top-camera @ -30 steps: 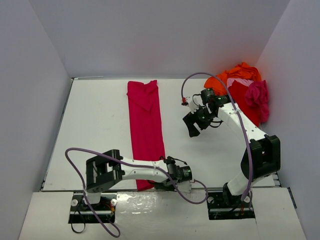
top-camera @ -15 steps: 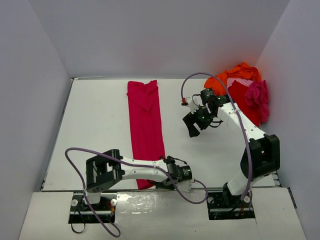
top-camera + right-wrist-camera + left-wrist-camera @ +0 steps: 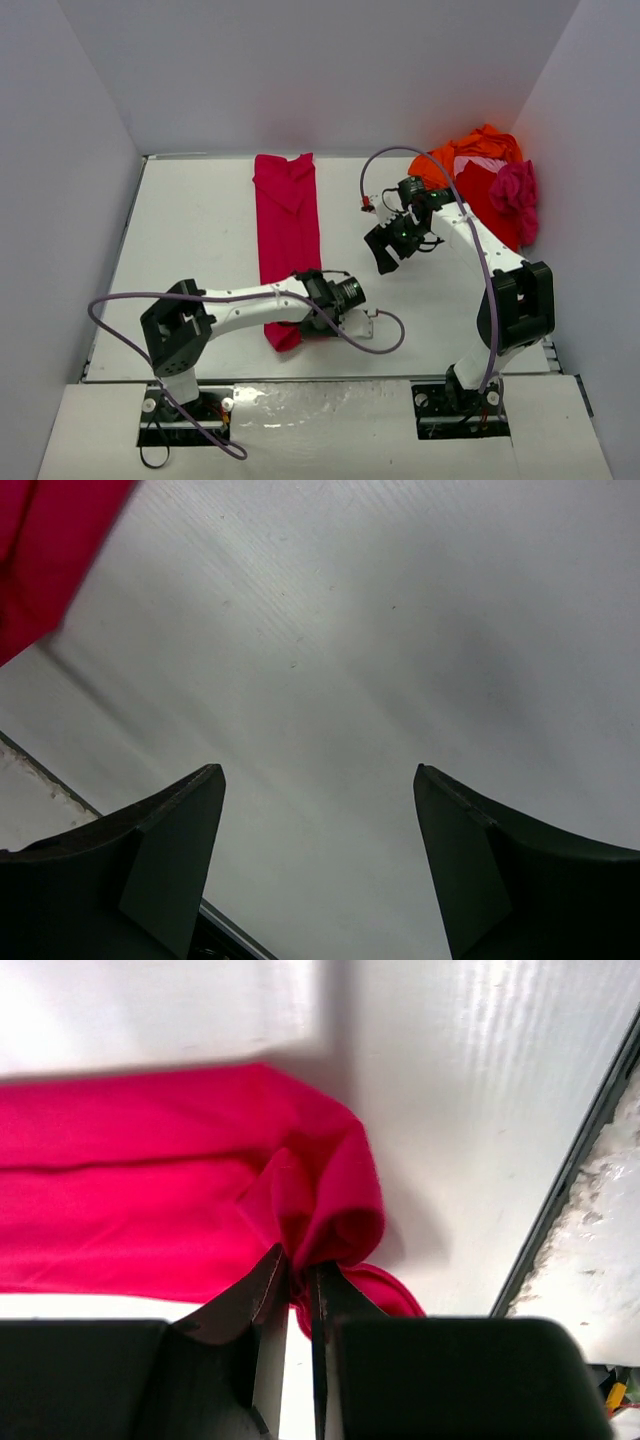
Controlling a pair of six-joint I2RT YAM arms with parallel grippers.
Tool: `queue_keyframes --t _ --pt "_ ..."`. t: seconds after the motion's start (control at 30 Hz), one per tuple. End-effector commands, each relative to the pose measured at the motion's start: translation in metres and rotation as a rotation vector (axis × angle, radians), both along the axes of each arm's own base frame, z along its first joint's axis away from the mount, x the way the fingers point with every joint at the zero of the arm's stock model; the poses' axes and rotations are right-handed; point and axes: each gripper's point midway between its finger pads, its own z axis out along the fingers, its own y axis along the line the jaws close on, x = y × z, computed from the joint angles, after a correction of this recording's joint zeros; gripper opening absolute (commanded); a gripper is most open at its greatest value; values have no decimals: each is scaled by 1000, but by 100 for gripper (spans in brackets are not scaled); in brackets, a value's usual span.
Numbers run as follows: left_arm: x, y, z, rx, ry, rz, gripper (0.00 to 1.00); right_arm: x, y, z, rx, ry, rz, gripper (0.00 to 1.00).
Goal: Fold and stack the t-shirts
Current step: Grab the bottom of the folded rectangular tshirt with left arm, then fold the folded rectangular tshirt in 1/3 of the way
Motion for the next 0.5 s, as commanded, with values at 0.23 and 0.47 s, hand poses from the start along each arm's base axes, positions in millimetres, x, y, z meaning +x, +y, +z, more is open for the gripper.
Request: queue_keyframes --t 0.23,0.47 --pt "43 8 102 -137 3 -90 0 6 5 5 0 -8 2 74" --pt "115 26 107 -169 -70 0 0 9 9 4 6 -4 16 73"
